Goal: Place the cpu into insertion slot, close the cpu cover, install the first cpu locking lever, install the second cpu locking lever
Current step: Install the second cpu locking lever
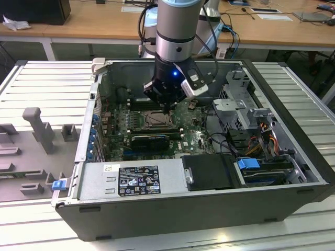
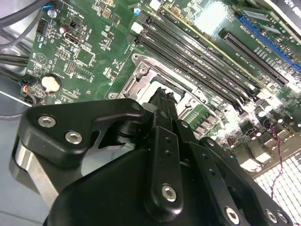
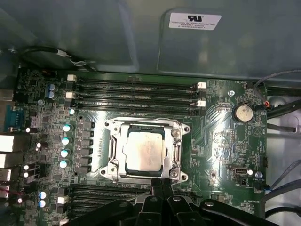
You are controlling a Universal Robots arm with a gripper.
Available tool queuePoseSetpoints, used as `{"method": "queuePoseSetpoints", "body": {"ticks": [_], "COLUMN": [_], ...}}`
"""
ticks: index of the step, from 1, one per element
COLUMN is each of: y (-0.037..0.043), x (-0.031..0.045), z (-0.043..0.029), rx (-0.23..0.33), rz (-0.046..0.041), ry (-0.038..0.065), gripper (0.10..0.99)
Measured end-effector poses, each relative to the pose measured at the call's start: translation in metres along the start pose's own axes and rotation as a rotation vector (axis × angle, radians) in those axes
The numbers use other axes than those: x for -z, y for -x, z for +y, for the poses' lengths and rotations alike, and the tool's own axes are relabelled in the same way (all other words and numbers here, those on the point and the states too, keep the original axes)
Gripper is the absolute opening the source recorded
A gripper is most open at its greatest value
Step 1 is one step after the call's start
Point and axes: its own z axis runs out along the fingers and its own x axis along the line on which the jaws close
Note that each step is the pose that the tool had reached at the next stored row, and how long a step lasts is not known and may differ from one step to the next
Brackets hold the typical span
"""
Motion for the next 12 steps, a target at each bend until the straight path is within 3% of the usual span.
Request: {"method": "queuePoseSetpoints", "body": {"ticks": [4,8,12], "y": [-0.0003,-0.0009,-0.0011], "x": [0.0011,0.0016,-0.0026], "z": [-0.0046,-0.0152,-0.0180], "rx": [0.000,0.000,-0.001], "rz": [-0.0001,0.0001,0.0100], "ry": [0.000,0.000,0.003], "gripper": [0.106,0.106,0.106]}}
